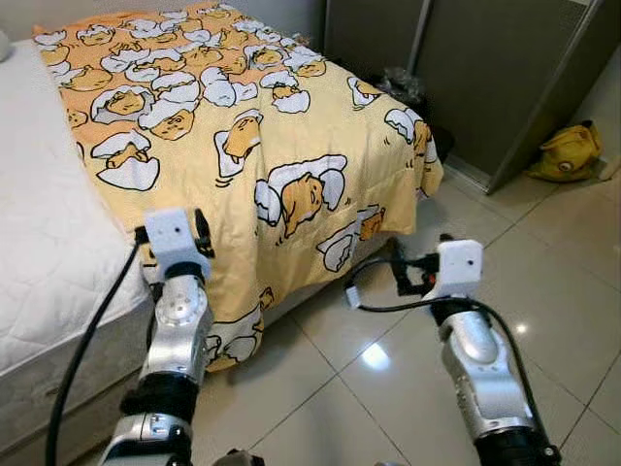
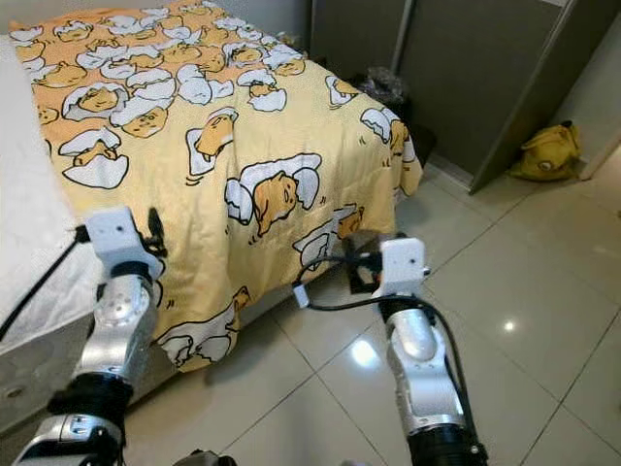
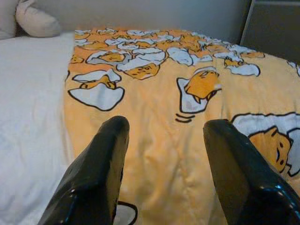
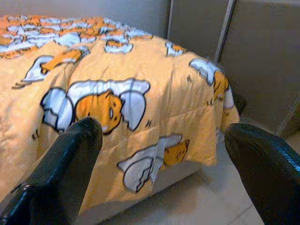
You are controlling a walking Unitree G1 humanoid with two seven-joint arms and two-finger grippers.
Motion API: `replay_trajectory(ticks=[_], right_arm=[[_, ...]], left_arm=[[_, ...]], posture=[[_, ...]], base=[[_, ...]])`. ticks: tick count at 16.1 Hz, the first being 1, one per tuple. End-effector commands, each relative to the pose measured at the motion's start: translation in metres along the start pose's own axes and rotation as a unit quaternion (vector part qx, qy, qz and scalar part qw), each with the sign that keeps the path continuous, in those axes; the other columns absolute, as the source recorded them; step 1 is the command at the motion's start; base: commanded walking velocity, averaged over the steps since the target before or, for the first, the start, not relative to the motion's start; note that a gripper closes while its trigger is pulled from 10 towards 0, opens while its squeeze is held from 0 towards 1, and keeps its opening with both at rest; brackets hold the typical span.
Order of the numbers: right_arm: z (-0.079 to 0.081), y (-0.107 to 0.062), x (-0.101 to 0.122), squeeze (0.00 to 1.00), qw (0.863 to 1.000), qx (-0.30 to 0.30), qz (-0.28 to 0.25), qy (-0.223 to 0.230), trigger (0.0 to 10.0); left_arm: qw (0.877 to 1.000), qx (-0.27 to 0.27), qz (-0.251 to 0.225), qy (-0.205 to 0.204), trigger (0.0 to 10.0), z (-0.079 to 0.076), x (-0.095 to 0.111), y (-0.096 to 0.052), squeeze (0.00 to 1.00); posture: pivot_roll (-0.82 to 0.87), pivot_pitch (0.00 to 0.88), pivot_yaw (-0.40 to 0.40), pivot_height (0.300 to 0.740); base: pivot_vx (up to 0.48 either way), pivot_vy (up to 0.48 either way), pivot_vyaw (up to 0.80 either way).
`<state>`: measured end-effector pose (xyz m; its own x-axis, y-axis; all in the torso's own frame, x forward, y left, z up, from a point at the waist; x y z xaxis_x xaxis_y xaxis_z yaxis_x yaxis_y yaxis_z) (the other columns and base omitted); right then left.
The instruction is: Clean up the room
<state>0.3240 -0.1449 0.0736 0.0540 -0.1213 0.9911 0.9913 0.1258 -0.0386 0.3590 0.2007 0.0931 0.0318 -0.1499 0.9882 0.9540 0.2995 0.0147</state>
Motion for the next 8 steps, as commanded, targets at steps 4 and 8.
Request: replay_trajectory(ticks=[4, 8], right_arm=[[0.0, 0.004, -0.005, 0.0, 1.0, 0.0, 0.006, -0.003, 10.0], [0.007, 0.004, 0.005, 1.0, 0.999, 0.022, -0.026, 0.012, 10.0]], left_arm=[[1.0, -0.015, -0.01, 0.018, 10.0, -0.003, 0.009, 0.005, 0.0], [0.999, -0.032, 0.008, 0.044, 10.0, -0.011, 0.003, 0.004, 1.0]], posture=[[-0.18, 0.0, 0.033, 0.74], [-0.19, 0.0, 0.043, 0.74]], base=[[0.0, 0.0, -0.46], [0.0, 0.0, 0.0]])
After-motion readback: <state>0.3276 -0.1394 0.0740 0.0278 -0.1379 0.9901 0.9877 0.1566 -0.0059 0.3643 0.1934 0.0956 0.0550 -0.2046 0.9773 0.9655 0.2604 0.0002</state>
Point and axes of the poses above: a point about 5 cm out from each wrist's last joint towards the gripper, its own y axis pointing out of the wrist towards the gripper, its own x axis along the axis of the wrist's last joint, z = x × y, the point moved 4 cm from there along y, pointing out of the wrist towards the gripper, and after that the axes turned 9 degrees about y, right-handed, at the moved point
